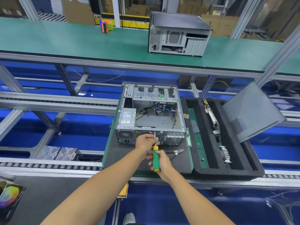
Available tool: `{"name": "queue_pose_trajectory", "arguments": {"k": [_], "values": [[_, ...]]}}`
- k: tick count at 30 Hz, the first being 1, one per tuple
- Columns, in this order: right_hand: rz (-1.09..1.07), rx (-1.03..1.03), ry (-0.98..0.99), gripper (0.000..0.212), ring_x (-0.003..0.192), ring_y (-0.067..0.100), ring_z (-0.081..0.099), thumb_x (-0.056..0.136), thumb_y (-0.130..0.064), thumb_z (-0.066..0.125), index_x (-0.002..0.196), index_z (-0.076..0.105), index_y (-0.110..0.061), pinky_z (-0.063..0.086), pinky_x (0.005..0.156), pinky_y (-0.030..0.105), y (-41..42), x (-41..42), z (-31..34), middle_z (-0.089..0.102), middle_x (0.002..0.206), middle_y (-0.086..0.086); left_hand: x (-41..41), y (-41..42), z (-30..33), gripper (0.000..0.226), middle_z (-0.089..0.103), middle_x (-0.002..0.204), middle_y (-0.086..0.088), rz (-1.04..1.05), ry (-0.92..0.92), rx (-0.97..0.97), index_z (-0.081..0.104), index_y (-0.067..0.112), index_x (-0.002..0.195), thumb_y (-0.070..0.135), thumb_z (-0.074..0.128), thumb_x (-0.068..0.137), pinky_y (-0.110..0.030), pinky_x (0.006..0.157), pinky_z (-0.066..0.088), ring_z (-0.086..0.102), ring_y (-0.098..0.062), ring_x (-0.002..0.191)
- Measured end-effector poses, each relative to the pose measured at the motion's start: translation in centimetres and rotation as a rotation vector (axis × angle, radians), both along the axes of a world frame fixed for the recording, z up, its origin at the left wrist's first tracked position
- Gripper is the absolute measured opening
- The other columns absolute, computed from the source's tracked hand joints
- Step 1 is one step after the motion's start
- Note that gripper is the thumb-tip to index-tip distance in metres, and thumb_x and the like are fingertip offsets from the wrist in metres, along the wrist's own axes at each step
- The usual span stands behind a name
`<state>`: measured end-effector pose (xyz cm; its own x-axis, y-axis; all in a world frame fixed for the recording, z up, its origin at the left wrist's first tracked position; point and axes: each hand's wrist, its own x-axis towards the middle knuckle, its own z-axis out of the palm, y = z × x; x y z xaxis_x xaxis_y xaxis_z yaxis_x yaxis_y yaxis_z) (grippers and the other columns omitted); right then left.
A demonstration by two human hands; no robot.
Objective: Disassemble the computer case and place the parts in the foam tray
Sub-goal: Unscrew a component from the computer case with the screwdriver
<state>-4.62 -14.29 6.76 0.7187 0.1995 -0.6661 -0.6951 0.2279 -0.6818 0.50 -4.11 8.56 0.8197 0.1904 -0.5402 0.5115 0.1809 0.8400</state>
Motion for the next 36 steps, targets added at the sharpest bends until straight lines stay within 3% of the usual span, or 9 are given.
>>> {"name": "queue_pose_trajectory", "arguments": {"k": [4, 8, 12, 15, 19, 24, 27, 30, 36], "values": [[-0.077, -0.058, 0.018, 0.028, 0.054, 0.015, 0.059, 0.101, -0.018, 0.045, 0.098, 0.068, -0.001, 0.047, 0.046, 0.021, 0.2, 0.2, 0.4, 0.068, 0.07, 0.007, -0.1, -0.1, -0.2, 0.027, 0.072, 0.087, -0.014, 0.001, -0.025, -0.045, 0.063, 0.0, 0.118, 0.004, 0.073, 0.094, -0.033, 0.065, 0.056, 0.067, -0.022, 0.076], [-0.087, -0.127, 0.006, 0.021, 0.062, 0.019, 0.062, 0.095, -0.012, 0.054, 0.093, 0.073, -0.001, 0.053, 0.053, 0.025, 0.5, 0.4, 0.5, 0.07, 0.07, 0.007, -0.3, 0.2, -0.3, 0.03, 0.075, 0.092, -0.014, 0.006, -0.066, -0.036, 0.061, 0.002, 0.121, 0.005, 0.073, 0.093, -0.035, 0.069, 0.06, 0.073, -0.023, 0.08], [-0.129, -0.177, -0.008, 0.014, 0.063, 0.021, 0.063, 0.086, -0.008, 0.06, 0.083, 0.073, -0.005, 0.053, 0.057, 0.029, 1.3, 0.5, 0.2, 0.07, 0.075, 0.012, 0.0, 1.3, 0.1, 0.027, 0.072, 0.084, 0.001, -0.2, -0.275, 0.512, 0.062, 0.017, 0.109, 0.016, 0.079, 0.089, -0.036, 0.077, 0.058, 0.07, -0.012, 0.081], [-0.158, -0.248, -0.034, 0.011, 0.056, 0.015, 0.062, 0.083, -0.009, 0.062, 0.079, 0.072, -0.006, 0.048, 0.051, 0.022, 1.5, 0.5, -0.2, 0.069, 0.07, 0.01, 1.5, 2.6, 1.4, 0.038, 0.059, 0.11, 0.004, -0.325, -0.551, 0.986, 0.063, 0.025, 0.117, 0.026, 0.082, 0.085, -0.032, 0.091, 0.042, 0.05, -0.014, 0.104], [-0.163, -0.35, -0.112, 0.014, 0.06, 0.02, 0.056, 0.082, -0.012, 0.066, 0.068, 0.066, -0.01, 0.044, 0.055, 0.026, 1.5, 0.5, -0.7, 0.062, 0.064, 0.008, 4.5, 4.4, 3.6, 0.07, 0.046, 0.146, -0.011, -0.834, -0.47, 0.989, 0.047, 0.018, 0.15, 0.024, 0.08, 0.089, -0.039, 0.116, 0.032, 0.04, -0.025, 0.138], [-0.179, -0.489, -0.163, 0.042, 0.055, 0.017, 0.035, 0.071, -0.018, 0.075, 0.052, 0.038, -0.023, 0.032, 0.056, 0.031, 2.5, 0.7, -0.8, 0.036, 0.054, -0.005, 5.9, 5.1, 4.6, 0.048, 0.056, 0.141, -0.007, -1.02, -0.426, 0.938, 0.058, 0.019, 0.138, 0.012, 0.073, 0.094, -0.039, 0.11, 0.041, 0.051, -0.023, 0.132], [-0.16, -0.503, -0.151, 0.031, 0.057, 0.017, 0.037, 0.072, -0.022, 0.074, 0.059, 0.046, -0.02, 0.033, 0.055, 0.031, 2.5, 0.8, -0.8, 0.039, 0.058, -0.003, 5.5, 5.3, 4.2, 0.029, 0.051, 0.133, -0.002, -1.067, -0.46, 1.012, 0.064, 0.027, 0.124, 0.017, 0.07, 0.097, -0.043, 0.103, 0.046, 0.056, -0.022, 0.118], [-0.126, -0.47, -0.135, 0.024, 0.064, 0.02, 0.04, 0.072, -0.023, 0.074, 0.066, 0.051, -0.017, 0.034, 0.06, 0.031, 2.2, 0.9, -0.9, 0.043, 0.066, 0.003, 5.2, 5.3, 3.7, 0.017, 0.045, 0.137, 0.002, -1.089, -0.488, 1.011, 0.077, 0.025, 0.106, 0.014, 0.07, 0.097, -0.032, 0.099, 0.044, 0.059, -0.013, 0.113], [-0.073, -0.344, -0.048, 0.014, 0.072, 0.021, 0.043, 0.078, -0.02, 0.07, 0.076, 0.057, -0.014, 0.036, 0.064, 0.031, 1.7, 1.4, -0.2, 0.05, 0.078, 0.005, 5.3, 5.2, 4.4, 0.015, 0.043, 0.135, 0.012, -1.144, -0.485, 1.094, 0.079, 0.033, 0.105, 0.024, 0.069, 0.098, -0.024, 0.079, 0.03, 0.058, -0.007, 0.11]]}}
